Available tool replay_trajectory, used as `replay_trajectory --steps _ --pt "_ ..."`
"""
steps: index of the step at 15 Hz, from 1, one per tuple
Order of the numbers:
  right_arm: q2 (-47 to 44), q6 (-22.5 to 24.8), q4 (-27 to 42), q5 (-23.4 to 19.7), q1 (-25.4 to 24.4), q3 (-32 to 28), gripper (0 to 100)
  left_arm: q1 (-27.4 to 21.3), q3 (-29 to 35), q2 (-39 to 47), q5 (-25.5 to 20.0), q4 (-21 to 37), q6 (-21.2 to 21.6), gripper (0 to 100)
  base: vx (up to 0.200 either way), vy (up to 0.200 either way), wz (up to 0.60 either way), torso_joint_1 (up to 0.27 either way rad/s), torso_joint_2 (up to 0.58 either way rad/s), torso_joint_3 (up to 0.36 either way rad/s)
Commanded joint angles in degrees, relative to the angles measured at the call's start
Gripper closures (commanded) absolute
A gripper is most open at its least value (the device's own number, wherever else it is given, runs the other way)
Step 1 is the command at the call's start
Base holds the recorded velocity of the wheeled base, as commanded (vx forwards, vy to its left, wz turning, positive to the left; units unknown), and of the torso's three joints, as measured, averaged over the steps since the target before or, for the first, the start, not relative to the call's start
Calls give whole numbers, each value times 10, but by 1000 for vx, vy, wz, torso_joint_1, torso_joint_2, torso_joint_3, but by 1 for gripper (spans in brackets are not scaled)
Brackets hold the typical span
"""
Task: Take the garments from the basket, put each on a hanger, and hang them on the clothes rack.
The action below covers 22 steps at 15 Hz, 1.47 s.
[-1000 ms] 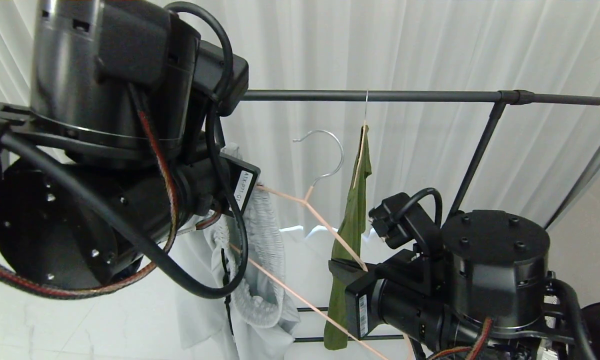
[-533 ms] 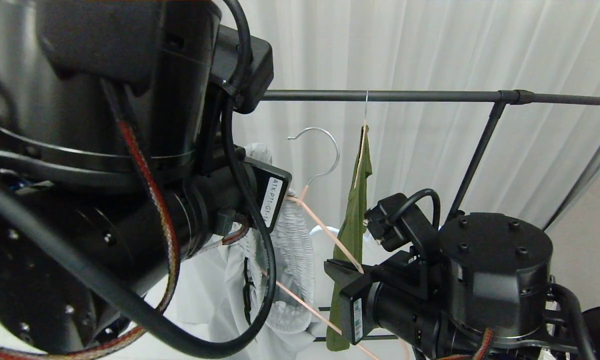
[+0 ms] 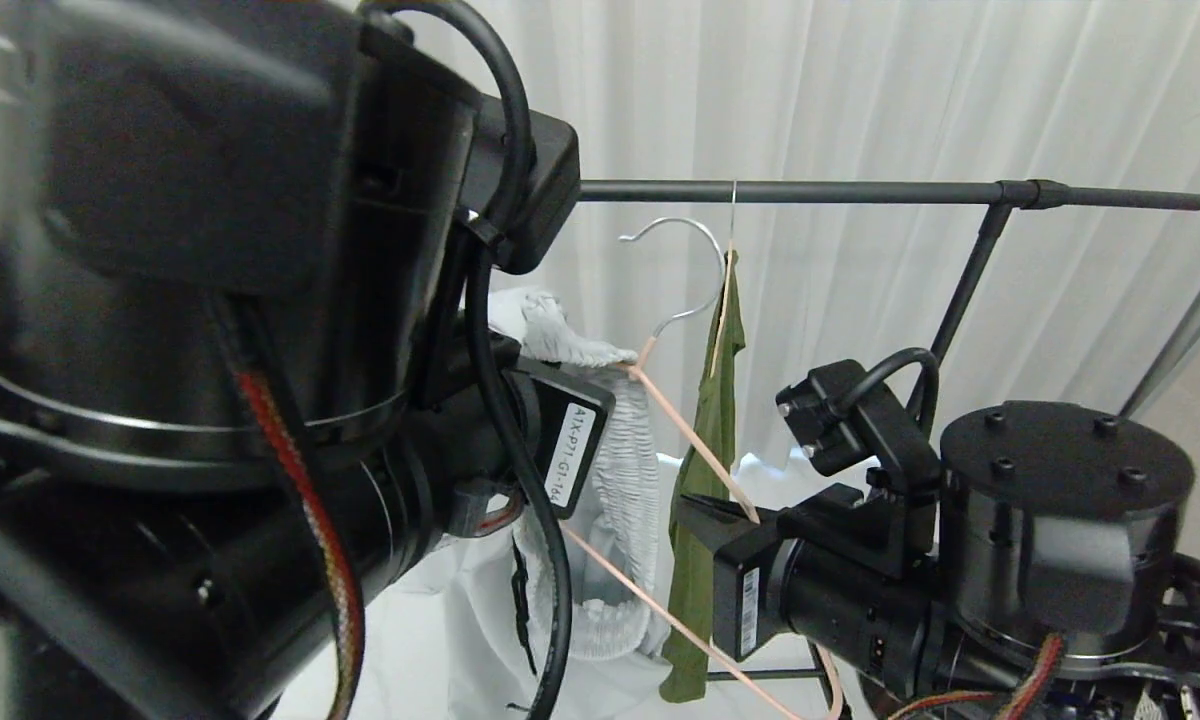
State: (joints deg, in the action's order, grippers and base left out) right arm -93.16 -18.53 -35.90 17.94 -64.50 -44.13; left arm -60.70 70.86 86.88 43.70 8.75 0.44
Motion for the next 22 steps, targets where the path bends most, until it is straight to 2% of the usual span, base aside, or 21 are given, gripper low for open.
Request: replay_trajectory --steps 1,7,8,14,17,20,22 --pt "11 1 -15 0 7 4 100 -12 -15 1 -4 -15 1 100 0 0 0 0 0 0" --pt "11 5 -44 -3 10 4 100 -16 -36 4 -4 -33 4 100 0 0 0 0 0 0" --pt "11 6 -45 -3 9 4 100 -16 -37 4 -4 -33 4 0 0 0 0 0 0 0" --pt "23 16 -60 -3 6 7 100 -16 -63 0 -4 -35 0 0 0 0 0 0 0 0" --pt "29 30 -100 -4 6 47 100 -15 -92 -5 -3 -72 2 0 0 0 0 0 0 0" --pt "54 31 -106 -5 6 70 100 -11 -130 -18 -2 -82 2 0 0 0 0 0 0 0" --pt "80 39 -106 -5 6 99 100 13 -165 -33 -1 -87 2 0 0 0 0 0 0 0"
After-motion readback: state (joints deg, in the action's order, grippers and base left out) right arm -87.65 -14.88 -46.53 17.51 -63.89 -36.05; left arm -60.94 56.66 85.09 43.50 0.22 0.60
